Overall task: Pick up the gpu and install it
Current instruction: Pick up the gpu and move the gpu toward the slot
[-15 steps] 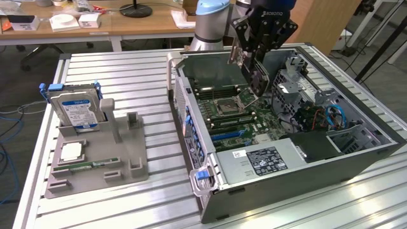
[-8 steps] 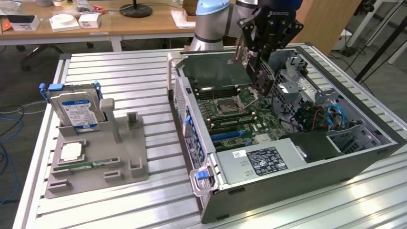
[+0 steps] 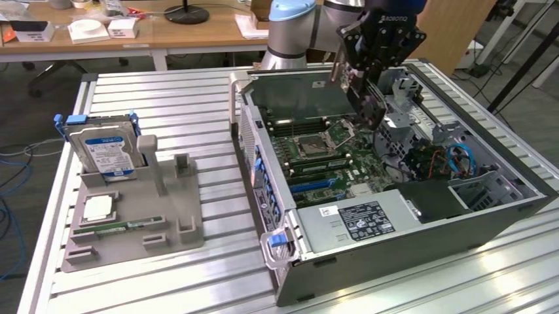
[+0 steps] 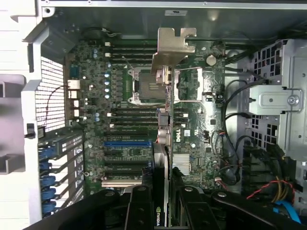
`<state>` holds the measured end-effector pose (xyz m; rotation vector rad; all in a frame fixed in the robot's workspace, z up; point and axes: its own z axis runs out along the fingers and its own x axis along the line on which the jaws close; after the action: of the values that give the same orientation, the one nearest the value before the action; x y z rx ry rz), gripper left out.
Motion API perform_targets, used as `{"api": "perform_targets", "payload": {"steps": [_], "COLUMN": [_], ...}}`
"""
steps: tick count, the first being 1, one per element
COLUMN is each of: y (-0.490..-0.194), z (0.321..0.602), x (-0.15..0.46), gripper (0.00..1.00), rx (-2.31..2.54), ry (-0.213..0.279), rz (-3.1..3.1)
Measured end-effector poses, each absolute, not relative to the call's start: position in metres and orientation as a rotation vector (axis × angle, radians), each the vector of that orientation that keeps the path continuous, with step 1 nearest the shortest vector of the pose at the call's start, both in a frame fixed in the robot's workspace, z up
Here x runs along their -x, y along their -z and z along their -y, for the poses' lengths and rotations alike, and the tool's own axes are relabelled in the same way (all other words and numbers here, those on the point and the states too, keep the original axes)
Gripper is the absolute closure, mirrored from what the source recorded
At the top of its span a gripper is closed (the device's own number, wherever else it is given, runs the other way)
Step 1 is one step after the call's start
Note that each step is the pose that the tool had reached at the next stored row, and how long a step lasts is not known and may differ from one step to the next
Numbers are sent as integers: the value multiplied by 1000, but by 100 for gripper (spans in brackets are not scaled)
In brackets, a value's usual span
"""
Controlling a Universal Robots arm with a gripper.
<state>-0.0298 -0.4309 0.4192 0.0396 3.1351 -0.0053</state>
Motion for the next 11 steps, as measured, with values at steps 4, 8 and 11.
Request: {"api": "perform_targets", "payload": {"steps": [4, 8, 11], "y": [-419, -419, -419], "z": [431, 431, 431], "x": [20, 13, 9], "gripper": [74, 74, 74], "rx": [-39, -40, -39], "ry": [5, 5, 5], "rz": [-3135, -3135, -3135]}}
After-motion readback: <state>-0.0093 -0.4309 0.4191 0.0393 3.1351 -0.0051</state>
